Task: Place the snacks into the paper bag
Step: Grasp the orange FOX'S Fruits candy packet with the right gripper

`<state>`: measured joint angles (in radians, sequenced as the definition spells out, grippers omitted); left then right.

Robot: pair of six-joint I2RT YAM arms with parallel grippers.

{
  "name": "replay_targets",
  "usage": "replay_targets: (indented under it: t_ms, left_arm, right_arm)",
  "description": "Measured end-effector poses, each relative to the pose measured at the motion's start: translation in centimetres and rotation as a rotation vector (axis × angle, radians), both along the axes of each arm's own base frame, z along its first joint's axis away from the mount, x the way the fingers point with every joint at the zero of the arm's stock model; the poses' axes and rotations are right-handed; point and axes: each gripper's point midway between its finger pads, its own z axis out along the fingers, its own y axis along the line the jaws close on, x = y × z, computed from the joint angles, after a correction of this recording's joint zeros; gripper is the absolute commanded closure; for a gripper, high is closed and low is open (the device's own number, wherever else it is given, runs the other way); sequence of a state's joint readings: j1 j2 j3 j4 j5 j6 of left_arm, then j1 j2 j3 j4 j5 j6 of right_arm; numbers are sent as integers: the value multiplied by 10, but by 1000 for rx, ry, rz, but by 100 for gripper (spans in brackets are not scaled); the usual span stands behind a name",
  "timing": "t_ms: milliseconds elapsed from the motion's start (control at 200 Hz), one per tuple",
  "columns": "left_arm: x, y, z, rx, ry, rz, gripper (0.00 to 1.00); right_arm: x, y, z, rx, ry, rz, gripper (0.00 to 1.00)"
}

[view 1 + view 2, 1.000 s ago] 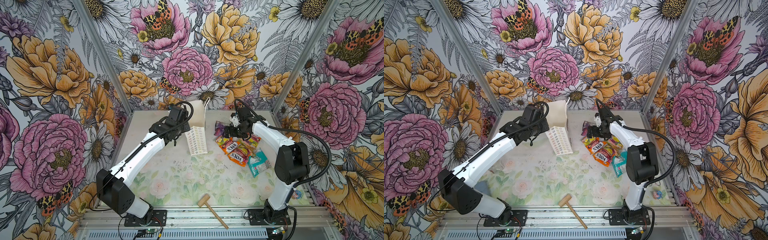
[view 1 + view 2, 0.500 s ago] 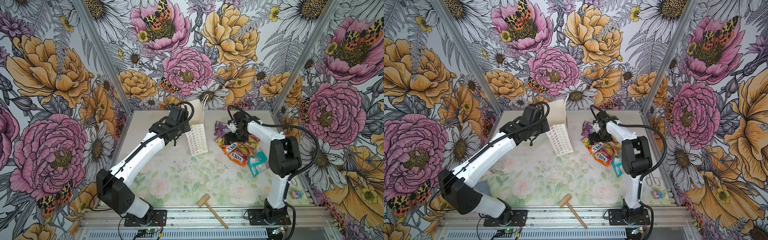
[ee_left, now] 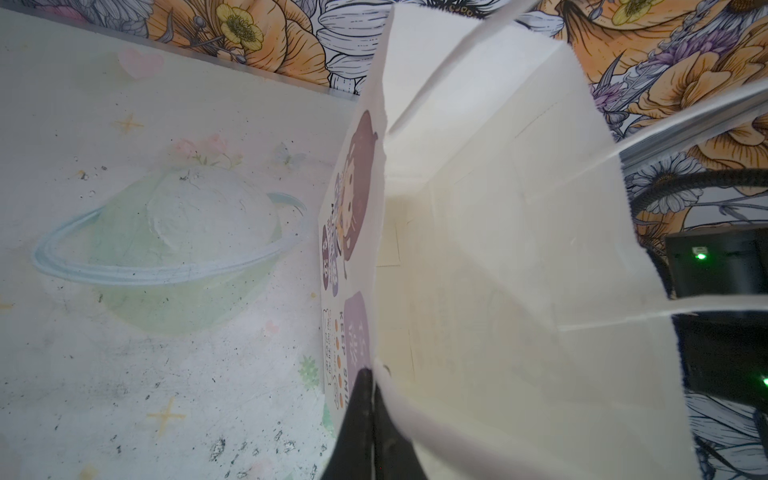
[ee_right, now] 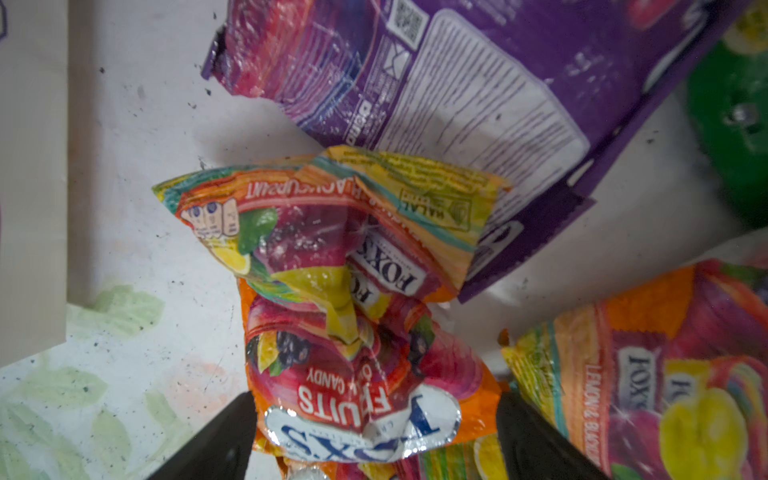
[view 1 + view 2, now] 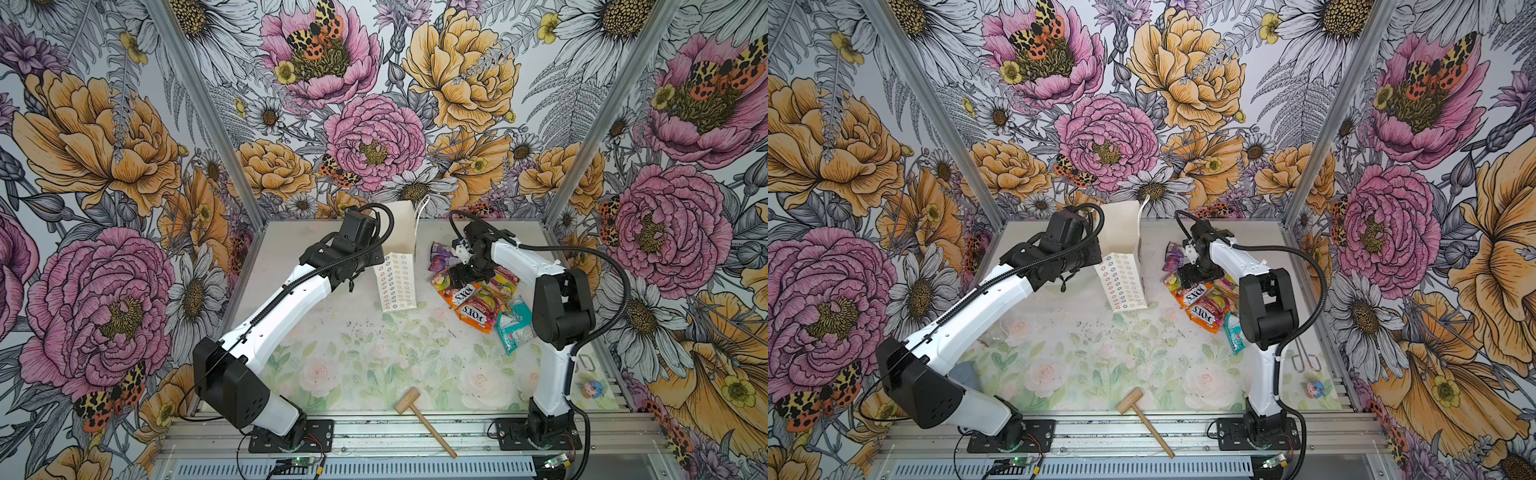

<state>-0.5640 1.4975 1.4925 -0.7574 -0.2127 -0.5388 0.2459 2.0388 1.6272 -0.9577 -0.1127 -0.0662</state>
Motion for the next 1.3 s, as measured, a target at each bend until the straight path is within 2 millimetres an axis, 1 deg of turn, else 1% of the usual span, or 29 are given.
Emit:
replay_targets:
  t_ms: [120,435,630,731,866,996,1196,1301]
  left_arm:
    - [-1,-4,-3,14,3,-21,100]
    - [-3,-10,-4,28,3,-47,100]
    - [-3,-12,-3,24,-3,-51,100]
    - [-3,-12,-3,25,-4,-50,100]
    - [-3,-12,-3,28,-6,-47,100]
    - [-3,-12,-3,28,-7,-46,100]
    - [-3,-11,-3,24,-5,-37,100]
    - [-3,-10,-5,27,-1,-34,100]
  right_arm:
    - [2,2,-10,-9,16,6,9]
    - [6,12,-20,-20,16,23,11]
    - [4,17,-24,-37,14,29,15]
    - [5,16,-24,-45,9,21,17]
    - [6,16,-27,-47,5,15,22]
    - [7,16,-27,-43,2,7,31]
    - [6,17,-28,-34,3,-10,57]
    - [5,19,-24,-18,1,-13,69]
